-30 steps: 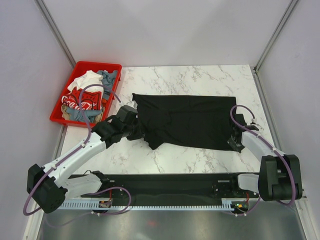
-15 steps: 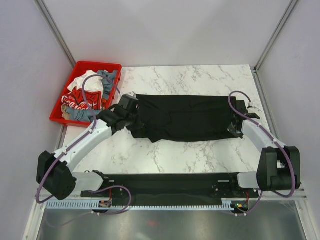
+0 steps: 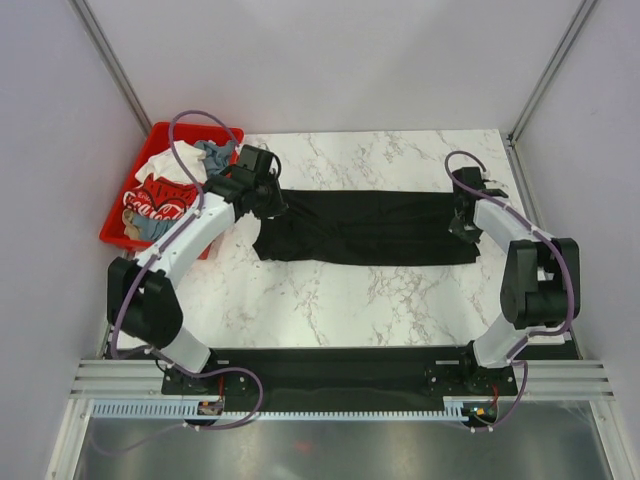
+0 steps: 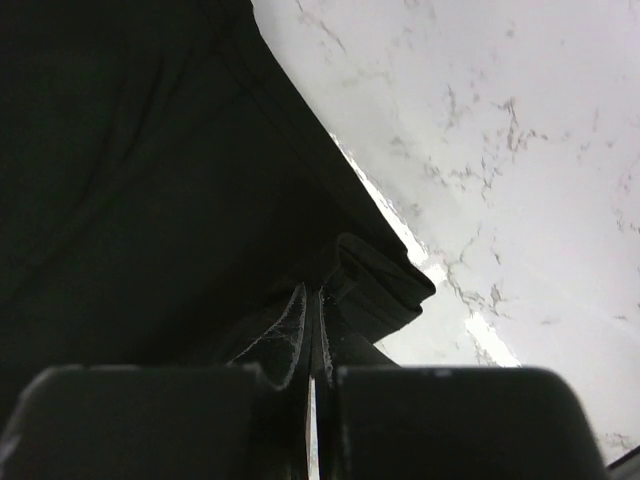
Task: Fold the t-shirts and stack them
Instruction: Fold the tshirt
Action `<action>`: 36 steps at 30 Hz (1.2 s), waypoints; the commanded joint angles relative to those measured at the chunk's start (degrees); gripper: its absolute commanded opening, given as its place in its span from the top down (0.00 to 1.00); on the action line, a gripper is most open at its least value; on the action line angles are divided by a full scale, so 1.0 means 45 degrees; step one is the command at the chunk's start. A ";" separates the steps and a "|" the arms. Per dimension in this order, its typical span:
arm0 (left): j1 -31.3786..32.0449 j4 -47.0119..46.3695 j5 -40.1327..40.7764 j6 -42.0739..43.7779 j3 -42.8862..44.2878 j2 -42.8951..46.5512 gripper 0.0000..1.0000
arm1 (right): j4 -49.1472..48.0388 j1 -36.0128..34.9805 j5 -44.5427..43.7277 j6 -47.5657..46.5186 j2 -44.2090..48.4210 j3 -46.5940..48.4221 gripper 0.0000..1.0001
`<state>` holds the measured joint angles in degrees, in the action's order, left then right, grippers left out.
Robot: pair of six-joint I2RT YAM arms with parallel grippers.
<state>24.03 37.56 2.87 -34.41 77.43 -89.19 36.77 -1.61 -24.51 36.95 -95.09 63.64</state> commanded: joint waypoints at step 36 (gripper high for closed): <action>-0.0985 0.0148 0.0610 0.1320 0.3692 -0.4712 0.98 | 0.0480 0.0260 -0.0920 0.0207 -0.3517 0.3964 1.00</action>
<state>20.23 37.69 3.11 -30.28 91.68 -109.78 38.57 -0.62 -26.92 37.28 -110.00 79.00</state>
